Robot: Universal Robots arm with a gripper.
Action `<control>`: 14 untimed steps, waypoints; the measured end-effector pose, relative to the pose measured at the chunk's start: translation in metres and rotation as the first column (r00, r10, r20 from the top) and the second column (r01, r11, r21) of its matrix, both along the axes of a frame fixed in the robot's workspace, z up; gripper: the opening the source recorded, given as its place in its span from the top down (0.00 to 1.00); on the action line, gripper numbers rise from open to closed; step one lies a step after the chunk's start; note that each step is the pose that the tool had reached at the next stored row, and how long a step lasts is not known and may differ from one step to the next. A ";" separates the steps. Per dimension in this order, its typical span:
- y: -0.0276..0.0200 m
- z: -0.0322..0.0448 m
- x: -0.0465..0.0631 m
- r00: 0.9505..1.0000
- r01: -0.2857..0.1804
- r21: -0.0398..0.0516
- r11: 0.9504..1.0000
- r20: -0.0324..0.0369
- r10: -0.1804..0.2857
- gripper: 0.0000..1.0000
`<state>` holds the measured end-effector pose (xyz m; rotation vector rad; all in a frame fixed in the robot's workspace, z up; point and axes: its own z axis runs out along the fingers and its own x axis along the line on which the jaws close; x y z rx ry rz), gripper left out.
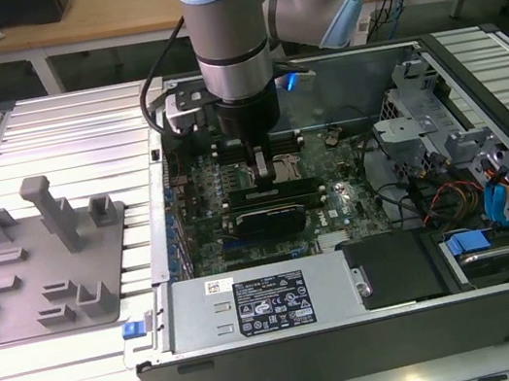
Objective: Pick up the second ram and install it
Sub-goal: 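Insert the second ram into the second slot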
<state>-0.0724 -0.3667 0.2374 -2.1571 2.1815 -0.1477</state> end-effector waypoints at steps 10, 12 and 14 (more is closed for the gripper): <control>0.0000 -0.0011 0.000 1.000 -0.002 0.000 1.000 0.001 0.002 0.91; 0.0000 -0.0011 0.000 1.000 -0.002 0.000 1.000 0.000 0.002 0.91; 0.0000 -0.0012 0.000 1.000 -0.002 0.000 1.000 0.001 0.002 0.91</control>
